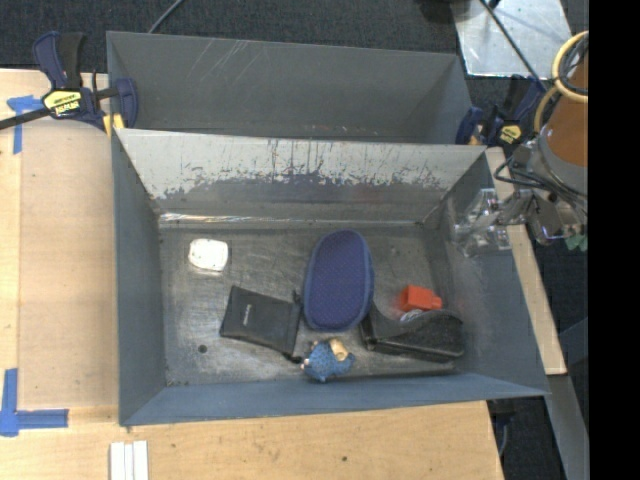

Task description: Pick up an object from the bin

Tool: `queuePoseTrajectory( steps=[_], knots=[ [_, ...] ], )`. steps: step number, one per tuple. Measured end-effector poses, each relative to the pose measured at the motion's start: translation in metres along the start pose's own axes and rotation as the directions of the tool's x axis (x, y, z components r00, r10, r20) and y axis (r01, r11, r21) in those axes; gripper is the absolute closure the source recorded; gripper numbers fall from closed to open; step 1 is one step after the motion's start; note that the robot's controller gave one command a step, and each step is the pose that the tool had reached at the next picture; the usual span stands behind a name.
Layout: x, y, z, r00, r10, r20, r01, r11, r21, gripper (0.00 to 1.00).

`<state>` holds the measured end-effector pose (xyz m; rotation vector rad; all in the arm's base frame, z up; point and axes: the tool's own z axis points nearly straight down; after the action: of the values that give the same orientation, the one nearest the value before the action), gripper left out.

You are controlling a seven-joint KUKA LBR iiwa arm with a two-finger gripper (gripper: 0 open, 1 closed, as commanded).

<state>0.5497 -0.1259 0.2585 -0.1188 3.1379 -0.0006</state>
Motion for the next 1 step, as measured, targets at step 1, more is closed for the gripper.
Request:
queuePoseTrajectory(
  steps=[1],
  knots=[
    [-0.0491,0.0333,0.1306,0.977,0.214,-0.003,-0.214,0.977,-0.001,1.0]
  ],
)
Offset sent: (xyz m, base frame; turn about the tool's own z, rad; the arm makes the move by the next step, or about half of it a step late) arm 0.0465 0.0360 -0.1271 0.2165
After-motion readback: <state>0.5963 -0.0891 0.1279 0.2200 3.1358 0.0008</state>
